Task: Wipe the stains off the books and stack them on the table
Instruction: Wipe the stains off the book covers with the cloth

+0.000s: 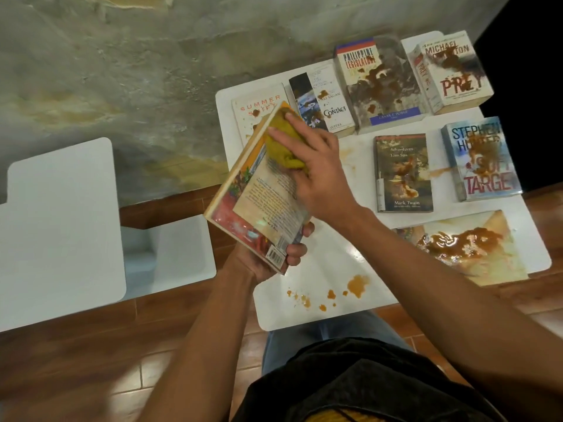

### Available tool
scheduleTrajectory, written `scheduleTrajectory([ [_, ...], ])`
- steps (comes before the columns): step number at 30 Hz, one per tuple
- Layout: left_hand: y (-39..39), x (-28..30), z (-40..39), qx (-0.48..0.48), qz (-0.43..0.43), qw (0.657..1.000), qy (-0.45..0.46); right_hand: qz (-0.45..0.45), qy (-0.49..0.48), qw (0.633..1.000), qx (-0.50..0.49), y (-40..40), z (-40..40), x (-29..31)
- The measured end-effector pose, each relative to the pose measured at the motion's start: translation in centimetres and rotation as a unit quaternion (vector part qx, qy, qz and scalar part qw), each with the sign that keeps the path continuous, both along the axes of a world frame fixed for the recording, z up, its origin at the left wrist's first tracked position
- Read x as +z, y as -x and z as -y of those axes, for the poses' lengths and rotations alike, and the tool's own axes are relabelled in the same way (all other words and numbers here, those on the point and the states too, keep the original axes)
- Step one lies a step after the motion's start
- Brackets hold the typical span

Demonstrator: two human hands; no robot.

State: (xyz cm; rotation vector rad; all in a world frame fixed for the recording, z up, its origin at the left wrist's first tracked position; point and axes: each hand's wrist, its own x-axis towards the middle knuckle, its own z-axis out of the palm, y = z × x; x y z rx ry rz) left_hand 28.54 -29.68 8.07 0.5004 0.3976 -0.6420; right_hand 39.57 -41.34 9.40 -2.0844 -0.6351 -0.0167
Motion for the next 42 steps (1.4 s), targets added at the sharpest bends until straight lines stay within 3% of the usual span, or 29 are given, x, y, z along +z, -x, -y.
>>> scheduleTrajectory([
  [6,-0.3,-1.5,0.1,-0.013,0.009,0.993,0.115,-0.012,0.039,0.997,-0.064,-2.2,2.0,-2.3],
  [10,-0.6,-1.7,0.1,-0.005,0.010,0.990,0.140,-0.052,0.046,0.994,-0.080,-2.1,3.4,-3.5],
  [17,-1.7,-1.2,0.0,0.047,-0.002,0.994,0.095,-0.078,0.045,0.996,-0.024,0.7,3.2,-2.8],
  [23,-2.6,-0.4,-0.7,0.113,-0.052,0.990,0.067,-0.045,0.055,0.993,0.090,2.8,3.3,-1.2],
  [26,-2.6,-0.1,-0.9,0.094,-0.052,0.990,0.092,0.009,0.065,0.988,0.142,1.8,4.4,-1.4],
  [28,-2.4,-0.2,-1.0,0.062,-0.033,0.992,0.103,0.003,0.076,0.992,0.097,0.2,4.7,-2.3],
  [31,-2.0,-0.1,-0.7,0.035,-0.021,0.994,0.097,-0.080,0.072,0.994,-0.010,-1.6,4.5,-3.0],
  [35,-2.0,0.5,-0.2,0.026,-0.033,0.998,0.039,-0.136,0.038,0.989,-0.043,-1.8,2.7,-2.1],
  [38,-2.4,1.2,0.1,0.052,-0.071,0.996,0.015,-0.128,0.021,0.992,0.014,0.5,1.5,0.1],
  [42,-2.8,1.1,-0.4,0.127,-0.121,0.984,-0.018,-0.027,0.013,0.989,0.145,3.4,0.4,2.0],
])
